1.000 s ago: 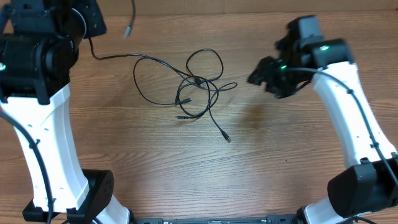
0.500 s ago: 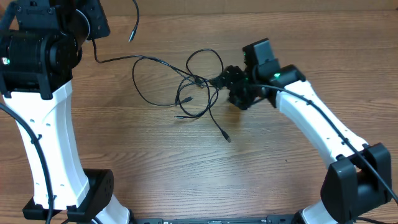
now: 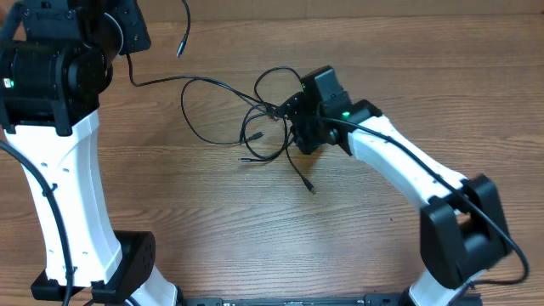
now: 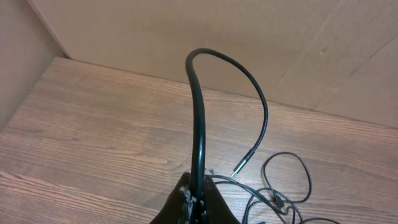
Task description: Untangle cables
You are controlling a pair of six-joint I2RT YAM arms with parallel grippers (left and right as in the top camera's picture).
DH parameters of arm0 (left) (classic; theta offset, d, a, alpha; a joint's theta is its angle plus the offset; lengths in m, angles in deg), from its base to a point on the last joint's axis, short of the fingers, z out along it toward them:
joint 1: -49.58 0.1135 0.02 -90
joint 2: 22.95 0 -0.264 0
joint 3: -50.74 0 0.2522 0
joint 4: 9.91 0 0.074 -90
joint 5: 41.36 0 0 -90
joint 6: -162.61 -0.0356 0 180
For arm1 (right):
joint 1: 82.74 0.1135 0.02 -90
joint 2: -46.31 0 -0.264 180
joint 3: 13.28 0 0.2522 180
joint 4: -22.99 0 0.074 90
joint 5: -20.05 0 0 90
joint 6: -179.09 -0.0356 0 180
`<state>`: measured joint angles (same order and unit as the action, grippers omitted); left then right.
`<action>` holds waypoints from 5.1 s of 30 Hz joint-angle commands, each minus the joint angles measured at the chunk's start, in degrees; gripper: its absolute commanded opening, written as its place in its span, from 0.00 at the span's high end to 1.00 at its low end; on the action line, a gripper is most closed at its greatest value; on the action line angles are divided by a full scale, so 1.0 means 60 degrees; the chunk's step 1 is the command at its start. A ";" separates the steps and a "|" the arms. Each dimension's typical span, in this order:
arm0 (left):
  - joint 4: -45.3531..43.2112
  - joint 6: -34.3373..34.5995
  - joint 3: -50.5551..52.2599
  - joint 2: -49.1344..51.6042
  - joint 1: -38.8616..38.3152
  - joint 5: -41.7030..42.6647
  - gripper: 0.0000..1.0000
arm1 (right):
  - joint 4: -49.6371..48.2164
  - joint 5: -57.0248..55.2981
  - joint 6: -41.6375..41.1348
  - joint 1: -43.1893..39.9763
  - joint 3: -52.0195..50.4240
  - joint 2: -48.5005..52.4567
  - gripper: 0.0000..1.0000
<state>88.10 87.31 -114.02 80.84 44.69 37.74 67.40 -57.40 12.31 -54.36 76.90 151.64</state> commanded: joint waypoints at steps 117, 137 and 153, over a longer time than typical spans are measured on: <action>0.1457 -0.2124 0.0029 0.3483 -0.1071 0.4069 0.45 | 0.7603 0.1756 1.1803 -0.7479 0.4816 -0.1202 0.42; 0.2098 -0.0579 0.0029 0.6528 -0.2798 0.2794 0.28 | 0.5905 -0.0273 0.8579 -0.5257 0.2871 -0.0248 0.22; 0.2098 0.4608 0.0033 0.6200 -0.2983 0.3574 0.18 | 0.4076 -0.0597 0.7260 -0.5034 0.1523 -0.0175 0.16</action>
<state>100.51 111.72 -113.76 121.80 28.01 61.61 92.43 -59.89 57.51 -84.59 86.91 149.98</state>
